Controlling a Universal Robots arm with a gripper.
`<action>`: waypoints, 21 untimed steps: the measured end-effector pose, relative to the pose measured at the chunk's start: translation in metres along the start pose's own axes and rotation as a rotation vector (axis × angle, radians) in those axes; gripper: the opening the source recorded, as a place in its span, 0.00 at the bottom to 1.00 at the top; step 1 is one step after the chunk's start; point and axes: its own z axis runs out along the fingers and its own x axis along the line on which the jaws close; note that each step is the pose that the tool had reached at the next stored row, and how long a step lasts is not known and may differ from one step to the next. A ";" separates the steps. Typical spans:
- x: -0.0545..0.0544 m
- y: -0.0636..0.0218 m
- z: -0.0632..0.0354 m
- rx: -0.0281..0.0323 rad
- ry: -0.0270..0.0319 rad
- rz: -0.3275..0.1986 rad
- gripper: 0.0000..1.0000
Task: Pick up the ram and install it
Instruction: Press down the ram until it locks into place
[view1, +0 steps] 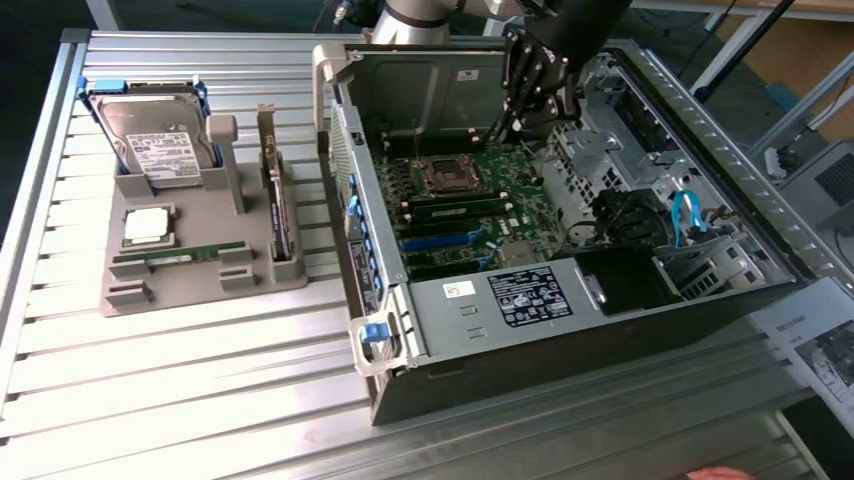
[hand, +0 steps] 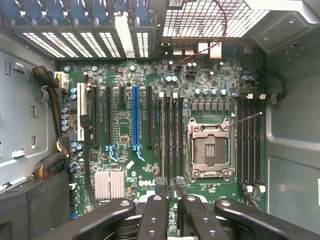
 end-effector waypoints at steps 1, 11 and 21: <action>0.000 0.0000 0.0000 0.0000 0.0000 0.000 0.19; 0.000 0.0006 0.0001 0.0017 -0.0001 0.000 0.10; 0.000 0.0025 0.0001 0.0104 -0.0005 -0.001 0.10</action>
